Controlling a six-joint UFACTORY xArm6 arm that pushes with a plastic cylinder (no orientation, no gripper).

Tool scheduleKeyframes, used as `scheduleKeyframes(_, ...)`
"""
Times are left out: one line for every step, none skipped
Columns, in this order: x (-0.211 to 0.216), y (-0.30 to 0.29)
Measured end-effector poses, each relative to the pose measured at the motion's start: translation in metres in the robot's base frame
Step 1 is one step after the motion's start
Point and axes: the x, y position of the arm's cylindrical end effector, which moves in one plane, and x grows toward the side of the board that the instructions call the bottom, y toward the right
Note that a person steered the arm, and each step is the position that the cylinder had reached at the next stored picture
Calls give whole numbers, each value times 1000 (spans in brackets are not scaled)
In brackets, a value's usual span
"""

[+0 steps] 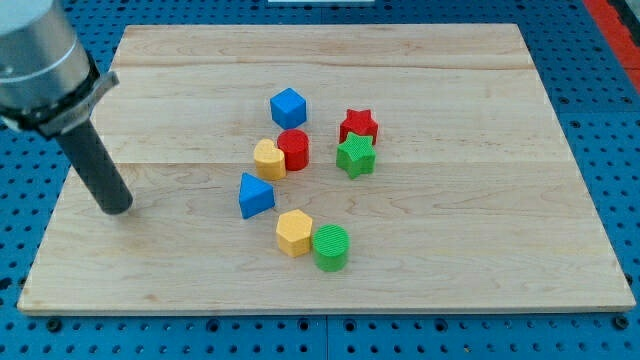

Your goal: Push the blue triangle below the red circle

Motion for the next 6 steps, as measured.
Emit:
scheduleKeyframes(17,51)
scheduleKeyframes(9,91)
scheduleKeyframes(-6,132)
scheduleKeyframes(-20,158)
scheduleKeyframes(-10,207)
scheduleKeyframes(10,283)
